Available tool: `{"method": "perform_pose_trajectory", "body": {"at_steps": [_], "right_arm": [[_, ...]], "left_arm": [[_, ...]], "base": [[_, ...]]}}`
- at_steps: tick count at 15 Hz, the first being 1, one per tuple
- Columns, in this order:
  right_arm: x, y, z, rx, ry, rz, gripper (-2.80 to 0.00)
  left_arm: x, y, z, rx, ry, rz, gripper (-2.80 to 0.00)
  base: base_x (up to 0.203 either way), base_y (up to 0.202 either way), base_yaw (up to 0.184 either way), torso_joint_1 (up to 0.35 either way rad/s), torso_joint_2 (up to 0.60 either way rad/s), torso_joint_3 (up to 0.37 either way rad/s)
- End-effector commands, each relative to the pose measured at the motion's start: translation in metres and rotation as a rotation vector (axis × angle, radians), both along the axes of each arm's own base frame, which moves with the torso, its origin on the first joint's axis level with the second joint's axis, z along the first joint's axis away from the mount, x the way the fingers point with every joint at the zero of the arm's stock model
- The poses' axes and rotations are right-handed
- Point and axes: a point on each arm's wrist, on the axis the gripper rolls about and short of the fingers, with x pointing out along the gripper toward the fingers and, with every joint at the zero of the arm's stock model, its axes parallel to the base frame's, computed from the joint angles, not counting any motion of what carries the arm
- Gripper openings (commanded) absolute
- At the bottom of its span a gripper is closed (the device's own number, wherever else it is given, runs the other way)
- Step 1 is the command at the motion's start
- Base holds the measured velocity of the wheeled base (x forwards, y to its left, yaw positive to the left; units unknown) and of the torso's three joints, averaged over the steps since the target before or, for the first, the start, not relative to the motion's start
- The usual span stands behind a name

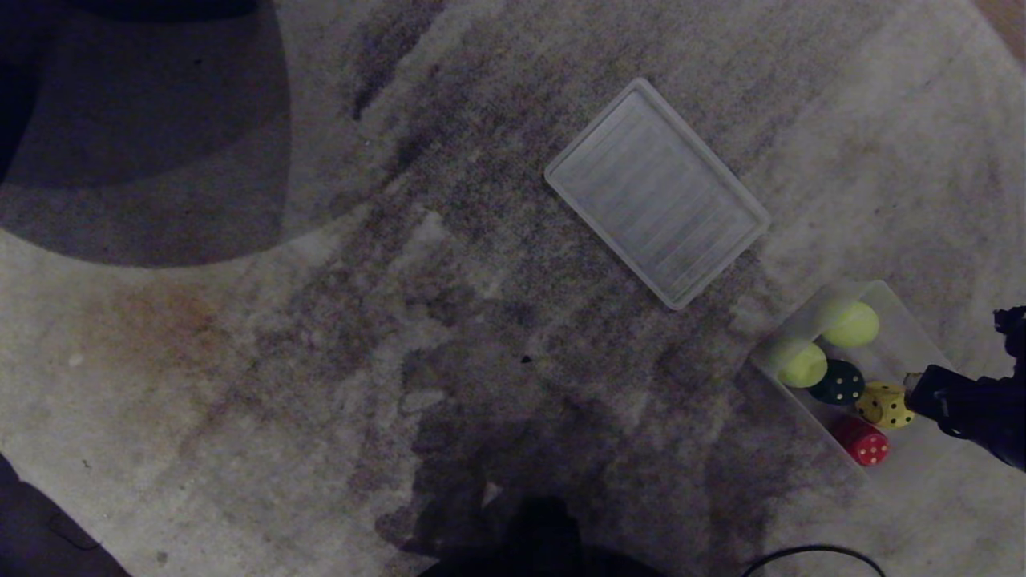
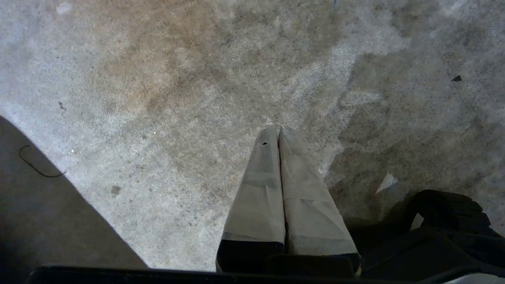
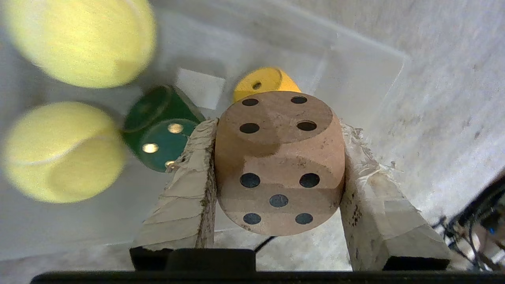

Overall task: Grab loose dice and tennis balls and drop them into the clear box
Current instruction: Put the toys in the box

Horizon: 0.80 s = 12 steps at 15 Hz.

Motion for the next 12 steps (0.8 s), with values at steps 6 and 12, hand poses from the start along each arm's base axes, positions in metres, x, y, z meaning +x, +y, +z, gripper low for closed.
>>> {"method": "perform_pose_trajectory", "body": {"at_steps": [6,12], "right_arm": [[-0.001,-0.002,0.008,-0.019,-0.066,-0.007,0.00],[-0.057,0.012,0.046,-0.056,-0.227,0.025,-2.80]], "left_arm": [[0.000,0.000,0.000,-0.001,0.002,0.001,-2.80],[0.000,0.000,0.000,-0.001,0.002,0.000,-2.80]], "base": [[0.000,0.000,0.000,0.000,0.00,0.000],[0.000,0.000,0.000,0.000,0.00,0.000]]}}
